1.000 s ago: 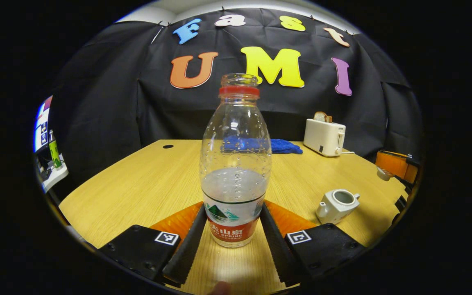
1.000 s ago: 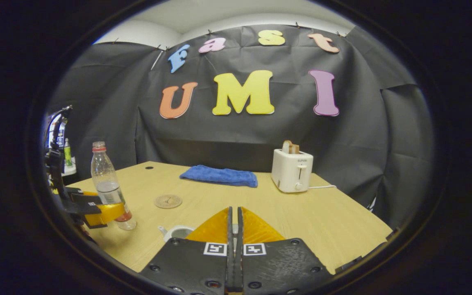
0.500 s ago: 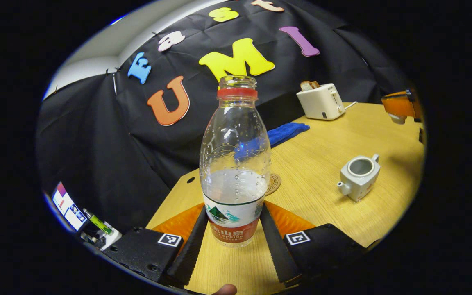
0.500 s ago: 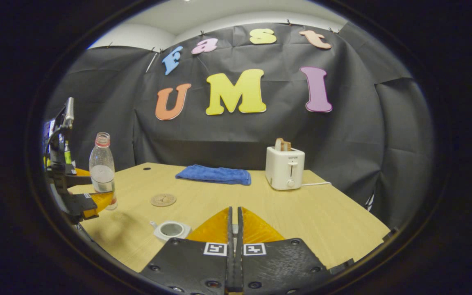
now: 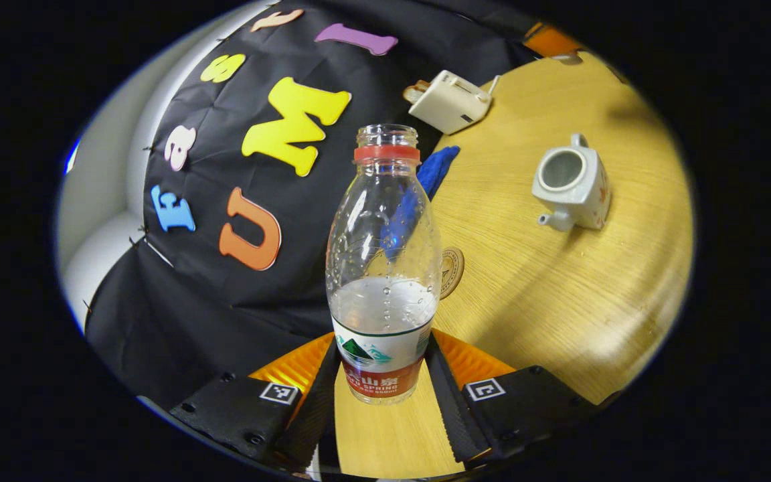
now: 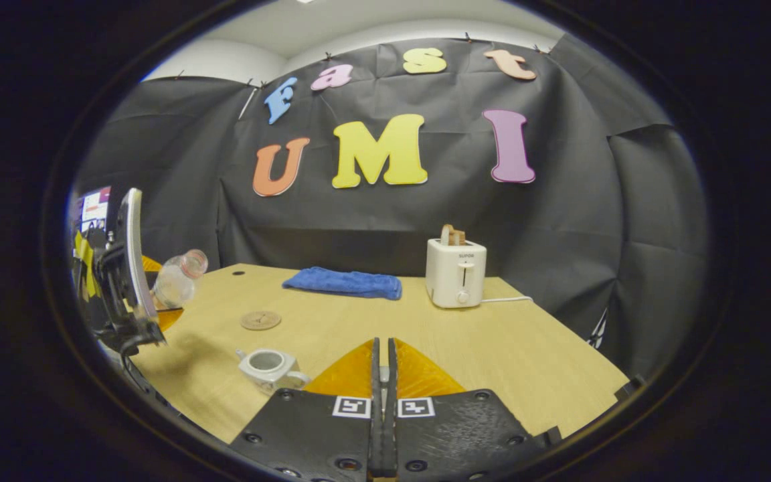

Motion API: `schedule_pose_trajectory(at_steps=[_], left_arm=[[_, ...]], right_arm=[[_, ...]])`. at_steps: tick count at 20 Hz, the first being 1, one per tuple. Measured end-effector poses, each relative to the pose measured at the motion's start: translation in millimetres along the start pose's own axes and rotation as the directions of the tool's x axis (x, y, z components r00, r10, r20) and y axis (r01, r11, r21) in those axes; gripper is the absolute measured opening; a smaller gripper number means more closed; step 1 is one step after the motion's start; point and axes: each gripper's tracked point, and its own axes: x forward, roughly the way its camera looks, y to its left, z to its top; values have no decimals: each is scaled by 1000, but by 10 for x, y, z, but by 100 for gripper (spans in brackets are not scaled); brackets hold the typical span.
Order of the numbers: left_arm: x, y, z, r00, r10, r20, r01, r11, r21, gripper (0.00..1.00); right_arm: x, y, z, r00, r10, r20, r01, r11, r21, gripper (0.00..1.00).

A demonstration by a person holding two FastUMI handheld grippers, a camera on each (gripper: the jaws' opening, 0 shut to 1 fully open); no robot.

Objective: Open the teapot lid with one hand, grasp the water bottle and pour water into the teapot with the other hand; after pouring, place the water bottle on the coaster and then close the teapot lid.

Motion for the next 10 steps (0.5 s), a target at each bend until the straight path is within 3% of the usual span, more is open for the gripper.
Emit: schedule_pose_trajectory(at_steps=[5, 10], left_arm=[[11, -78, 83, 1000, -3, -3, 4, 985, 171, 75], [-8, -166, 184, 1000, -3, 0, 2, 938, 347, 75]], right_arm=[[-78, -143, -19, 1000, -11, 2, 11, 1000, -2, 0], [-136, -216, -73, 1000, -16, -3, 16, 1000, 5, 0]])
